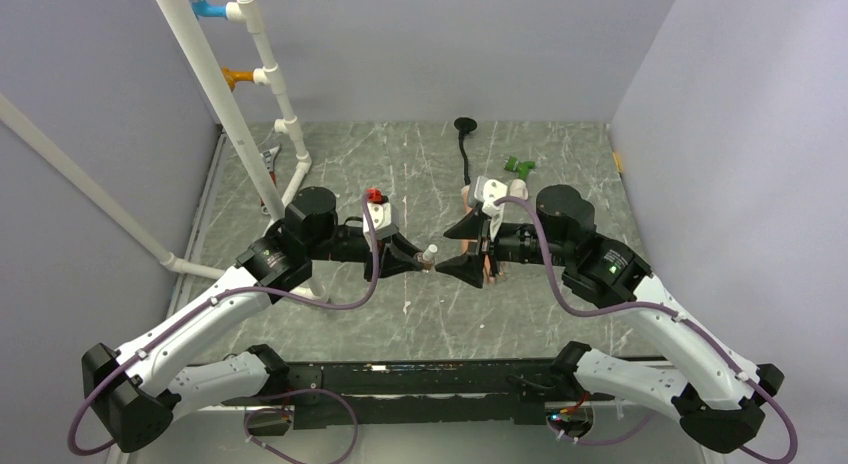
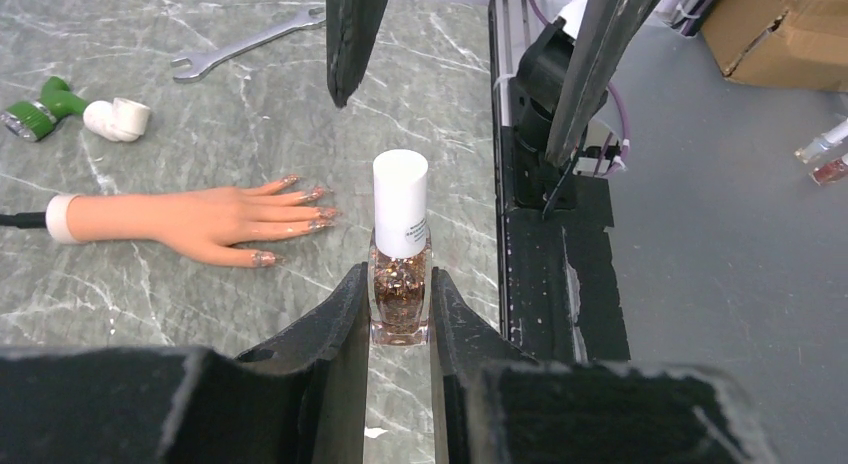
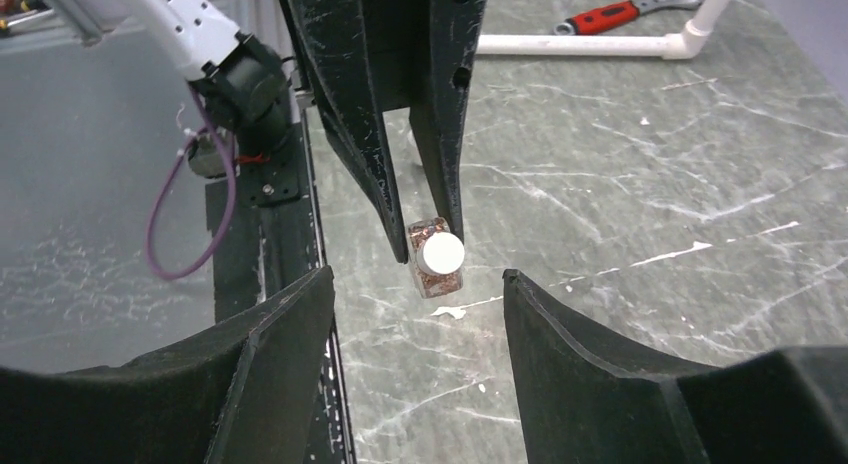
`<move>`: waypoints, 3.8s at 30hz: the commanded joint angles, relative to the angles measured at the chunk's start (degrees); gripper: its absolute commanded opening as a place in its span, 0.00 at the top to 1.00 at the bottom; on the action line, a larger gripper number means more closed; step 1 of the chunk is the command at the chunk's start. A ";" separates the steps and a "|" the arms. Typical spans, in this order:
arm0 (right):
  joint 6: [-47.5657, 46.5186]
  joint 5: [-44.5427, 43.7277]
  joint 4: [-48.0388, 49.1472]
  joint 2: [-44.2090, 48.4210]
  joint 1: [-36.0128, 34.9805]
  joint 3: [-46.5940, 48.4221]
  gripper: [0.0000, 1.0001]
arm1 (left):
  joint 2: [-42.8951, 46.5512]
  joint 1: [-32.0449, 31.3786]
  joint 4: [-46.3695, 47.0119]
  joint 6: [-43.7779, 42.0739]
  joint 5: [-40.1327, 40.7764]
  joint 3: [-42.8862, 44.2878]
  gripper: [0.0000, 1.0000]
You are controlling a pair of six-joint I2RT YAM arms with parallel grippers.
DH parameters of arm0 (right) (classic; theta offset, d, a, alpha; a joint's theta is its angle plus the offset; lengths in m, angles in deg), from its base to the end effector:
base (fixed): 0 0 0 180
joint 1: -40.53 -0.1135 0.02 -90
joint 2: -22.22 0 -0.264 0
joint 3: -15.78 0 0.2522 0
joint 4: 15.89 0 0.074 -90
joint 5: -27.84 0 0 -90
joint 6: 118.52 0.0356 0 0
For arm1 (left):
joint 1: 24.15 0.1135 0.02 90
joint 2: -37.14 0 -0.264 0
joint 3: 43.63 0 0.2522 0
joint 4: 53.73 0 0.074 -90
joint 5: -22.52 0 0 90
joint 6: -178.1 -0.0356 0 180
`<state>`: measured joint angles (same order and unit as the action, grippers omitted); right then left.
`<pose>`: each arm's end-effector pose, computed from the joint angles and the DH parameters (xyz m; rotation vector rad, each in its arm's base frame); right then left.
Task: Paint the nails
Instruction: Screw the nail polish bottle.
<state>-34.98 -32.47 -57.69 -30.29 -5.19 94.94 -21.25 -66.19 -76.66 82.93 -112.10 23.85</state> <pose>0.1172 0.1455 0.4087 -1.1623 1.5116 0.9470 0.1519 -0.1707 0.3544 1.2533 1.4201 -1.1487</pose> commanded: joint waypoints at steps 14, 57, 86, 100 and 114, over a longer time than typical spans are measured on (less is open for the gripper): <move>-1.76 7.75 5.36 -3.27 0.19 -0.17 0.41 | 0.57 -0.98 0.24 -2.03 -1.00 2.83 1.00; 5.49 5.09 6.97 -6.62 0.50 -2.04 1.00 | 1.32 -1.07 1.78 -0.67 4.62 1.74 1.00; 20.88 -6.07 5.75 -12.04 -0.19 3.91 1.00 | 2.14 -0.96 1.34 -0.67 17.89 0.86 1.00; 18.74 -4.97 1.07 -12.97 -0.19 9.20 0.27 | 2.60 -0.44 1.04 -1.33 18.75 0.63 1.00; 12.66 -7.39 -2.26 -3.37 -0.12 5.28 0.25 | 3.22 0.38 2.14 -1.22 16.26 0.10 1.00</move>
<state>-19.51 -39.33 -59.74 -39.40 -5.21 102.48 -19.79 -66.32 -78.41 81.70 -93.74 23.78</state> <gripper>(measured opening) 0.754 0.257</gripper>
